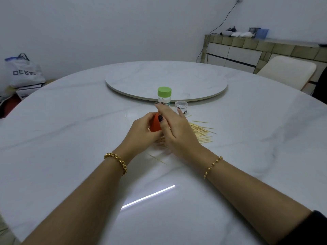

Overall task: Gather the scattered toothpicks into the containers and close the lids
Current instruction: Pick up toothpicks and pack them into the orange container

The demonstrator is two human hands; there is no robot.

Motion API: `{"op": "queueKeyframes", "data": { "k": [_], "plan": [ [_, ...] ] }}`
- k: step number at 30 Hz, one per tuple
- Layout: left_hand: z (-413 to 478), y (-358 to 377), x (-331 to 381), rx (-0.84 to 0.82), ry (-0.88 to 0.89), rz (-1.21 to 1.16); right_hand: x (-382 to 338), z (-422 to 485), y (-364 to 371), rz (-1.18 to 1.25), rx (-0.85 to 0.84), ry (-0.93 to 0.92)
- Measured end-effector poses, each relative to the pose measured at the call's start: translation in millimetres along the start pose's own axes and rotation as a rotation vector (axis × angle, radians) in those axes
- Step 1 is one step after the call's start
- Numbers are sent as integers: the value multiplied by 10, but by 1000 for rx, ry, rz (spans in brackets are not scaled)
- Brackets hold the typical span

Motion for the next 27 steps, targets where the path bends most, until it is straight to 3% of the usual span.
{"op": "queueKeyframes", "data": {
  "k": [3,10,16,27],
  "plan": [
    [12,12,-34,-8,-20,-35,117,30,-52,-134,-29,85],
    [11,-7,-38,19,-19,-81,192,21,-135,80,10,163],
    [-2,27,-51,-6,-18,31,-2,-62,10,-98,-102,-12],
    [11,55,-62,0,-22,42,314,6,-311,-64,48,124]
  ]
}}
Point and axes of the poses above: each hand's wrist, its own z-axis towards the middle knuckle, its own y-axis out of the palm, x = y × z, the point moved 2 cm from there along z, towards the middle knuckle, and after that the axes turned 6 degrees about -x, right-handed, at the moved point
